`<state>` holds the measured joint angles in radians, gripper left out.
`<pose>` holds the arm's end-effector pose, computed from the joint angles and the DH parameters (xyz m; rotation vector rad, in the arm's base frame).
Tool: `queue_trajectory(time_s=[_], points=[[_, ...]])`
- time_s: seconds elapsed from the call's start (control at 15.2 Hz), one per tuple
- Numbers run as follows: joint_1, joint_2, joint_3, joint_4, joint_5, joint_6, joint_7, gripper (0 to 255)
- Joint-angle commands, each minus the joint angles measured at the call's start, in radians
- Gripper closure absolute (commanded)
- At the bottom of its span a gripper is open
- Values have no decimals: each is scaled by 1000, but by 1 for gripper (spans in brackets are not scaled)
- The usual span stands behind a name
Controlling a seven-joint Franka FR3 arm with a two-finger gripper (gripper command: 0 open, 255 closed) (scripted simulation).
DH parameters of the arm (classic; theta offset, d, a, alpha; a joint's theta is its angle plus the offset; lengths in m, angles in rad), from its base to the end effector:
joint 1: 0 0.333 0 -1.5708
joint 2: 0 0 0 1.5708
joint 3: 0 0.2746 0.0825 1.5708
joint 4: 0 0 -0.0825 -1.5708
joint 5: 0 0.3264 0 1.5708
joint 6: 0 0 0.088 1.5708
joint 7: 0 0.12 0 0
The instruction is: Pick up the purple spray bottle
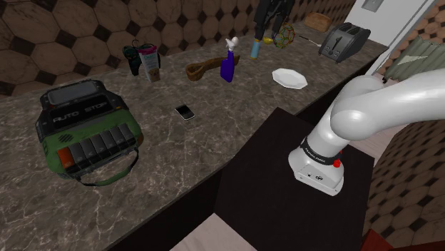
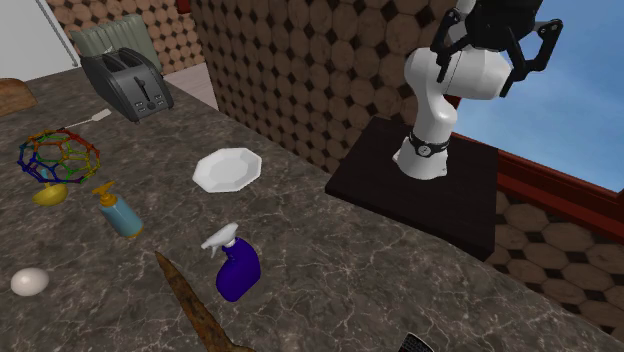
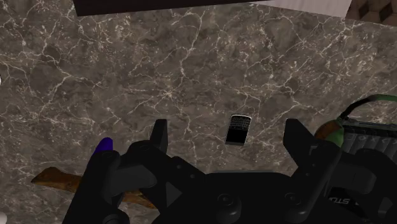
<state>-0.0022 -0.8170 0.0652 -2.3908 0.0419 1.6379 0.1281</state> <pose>0.2777 0.0268 0.5478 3.1369 -0.1344 0.0994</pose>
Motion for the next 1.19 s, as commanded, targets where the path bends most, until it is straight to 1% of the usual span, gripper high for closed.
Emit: queue_trajectory(time_s=[0.0, 0.53, 0.86, 1.12], points=[[0, 0, 0, 0, 0, 0, 0, 0], [-49, 213, -105, 21, -64, 185, -117, 0], [-71, 371, -167, 76, -84, 286, -187, 0], [-85, 507, -212, 143, -83, 354, -245, 0]])
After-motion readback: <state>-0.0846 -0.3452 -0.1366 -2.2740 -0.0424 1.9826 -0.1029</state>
